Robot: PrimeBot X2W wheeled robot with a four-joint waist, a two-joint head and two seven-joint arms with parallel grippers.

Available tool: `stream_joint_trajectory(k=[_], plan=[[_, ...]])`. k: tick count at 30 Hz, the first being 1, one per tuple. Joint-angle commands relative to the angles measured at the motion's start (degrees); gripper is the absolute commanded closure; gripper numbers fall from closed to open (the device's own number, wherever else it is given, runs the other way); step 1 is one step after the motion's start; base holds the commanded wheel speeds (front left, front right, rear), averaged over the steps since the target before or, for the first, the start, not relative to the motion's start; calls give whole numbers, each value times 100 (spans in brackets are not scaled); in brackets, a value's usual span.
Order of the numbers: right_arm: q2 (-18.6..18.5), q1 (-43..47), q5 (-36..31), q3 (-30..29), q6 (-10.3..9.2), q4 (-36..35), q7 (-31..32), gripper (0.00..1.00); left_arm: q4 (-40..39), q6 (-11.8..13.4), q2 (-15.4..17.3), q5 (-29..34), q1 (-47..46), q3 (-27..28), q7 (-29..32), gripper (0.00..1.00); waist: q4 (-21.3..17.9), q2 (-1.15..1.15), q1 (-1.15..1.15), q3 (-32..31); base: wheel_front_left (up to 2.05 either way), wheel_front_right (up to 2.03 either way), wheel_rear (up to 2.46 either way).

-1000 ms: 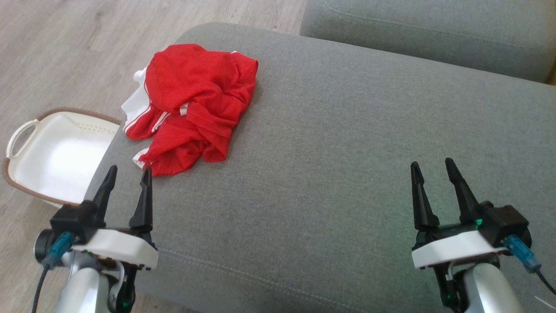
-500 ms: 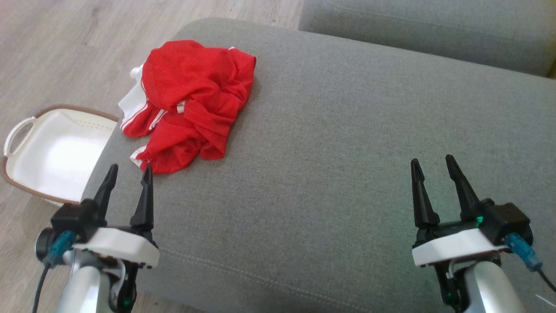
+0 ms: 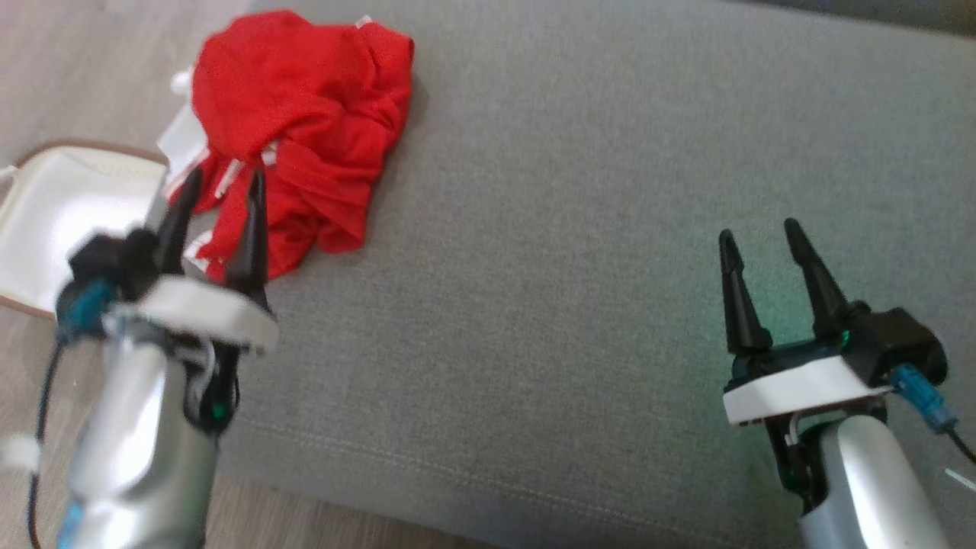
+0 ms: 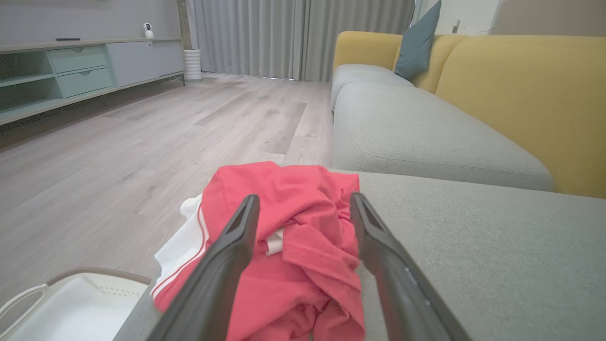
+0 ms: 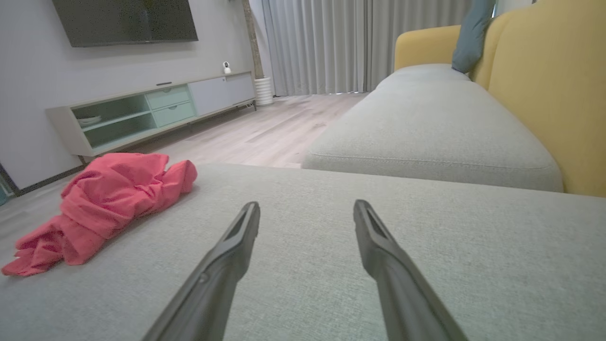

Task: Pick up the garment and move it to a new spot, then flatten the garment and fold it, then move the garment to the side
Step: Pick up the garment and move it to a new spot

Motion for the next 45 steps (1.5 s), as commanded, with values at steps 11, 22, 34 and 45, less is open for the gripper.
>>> stream_joint_trajectory(k=[11, 22, 34, 45], plan=[[-30, -316, -376, -24, -4, -674, 343, 0, 1563, 7, 545, -743, -2233, -773, -2, 0, -34, 0, 0, 958, 0, 0, 0], [-30, -194, -452, -86, -4, -948, 519, 0, 3583, 7, 573, -1346, -3344, -1592, 791, 0, 4, 0, 0, 1087, 0, 0, 0], [-30, -7, -323, -21, -4, -1025, 522, 0, 4335, 7, 685, -1682, -3737, -2096, 439, 100, -119, 0, 0, 1028, 0, 0, 0], [-30, 48, -250, -79, -4, -1060, 490, 0, 4094, 258, 836, -1420, -4010, -2098, -38, 100, -151, 0, 0, 918, 0, 0, 0]])
